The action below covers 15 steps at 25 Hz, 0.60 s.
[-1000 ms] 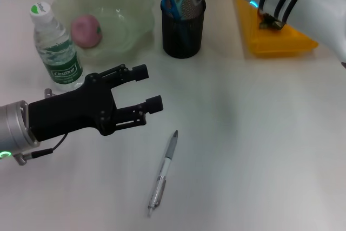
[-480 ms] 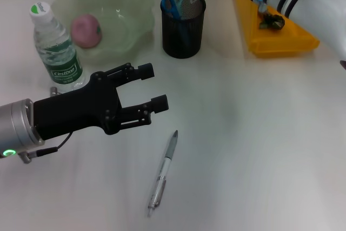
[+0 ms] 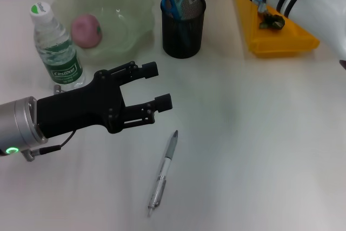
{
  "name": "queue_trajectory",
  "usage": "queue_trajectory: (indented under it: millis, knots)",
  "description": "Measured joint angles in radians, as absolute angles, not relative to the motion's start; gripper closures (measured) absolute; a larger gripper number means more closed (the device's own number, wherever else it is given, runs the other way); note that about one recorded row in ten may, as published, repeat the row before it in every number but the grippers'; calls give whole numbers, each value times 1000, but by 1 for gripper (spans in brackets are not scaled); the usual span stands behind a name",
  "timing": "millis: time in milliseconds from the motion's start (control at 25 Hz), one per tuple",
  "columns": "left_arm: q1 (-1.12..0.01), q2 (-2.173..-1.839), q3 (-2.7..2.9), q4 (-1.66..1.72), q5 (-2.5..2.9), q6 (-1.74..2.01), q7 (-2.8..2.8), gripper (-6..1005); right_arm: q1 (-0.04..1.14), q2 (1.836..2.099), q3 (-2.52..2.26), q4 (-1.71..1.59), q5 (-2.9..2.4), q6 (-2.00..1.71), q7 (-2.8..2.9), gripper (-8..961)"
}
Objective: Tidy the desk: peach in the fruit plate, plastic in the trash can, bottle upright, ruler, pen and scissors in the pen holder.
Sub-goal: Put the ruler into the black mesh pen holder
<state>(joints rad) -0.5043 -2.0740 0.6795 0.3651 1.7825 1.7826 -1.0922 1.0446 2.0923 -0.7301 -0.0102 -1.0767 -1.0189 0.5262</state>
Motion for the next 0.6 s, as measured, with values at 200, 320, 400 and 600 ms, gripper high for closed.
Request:
queue_trajectory:
  millis: [200, 320, 400, 600]
  knots:
    - [-507, -2074, 679, 365, 1783, 1792, -1093, 188, 1050, 2092, -730, -14, -1077, -981, 537, 429]
    - [-508, -2074, 680, 365, 1783, 1792, -1093, 188, 1052, 2092, -736, -17, -1077, -969, 560, 424]
    - [-508, -2074, 680, 365, 1783, 1793, -1093, 188, 1052, 2092, -739, -19, -1078, -966, 567, 421]
    - [-510, -2074, 679, 365, 1783, 1795, -1094, 188, 1052, 2092, -740, -20, -1084, -965, 575, 414]
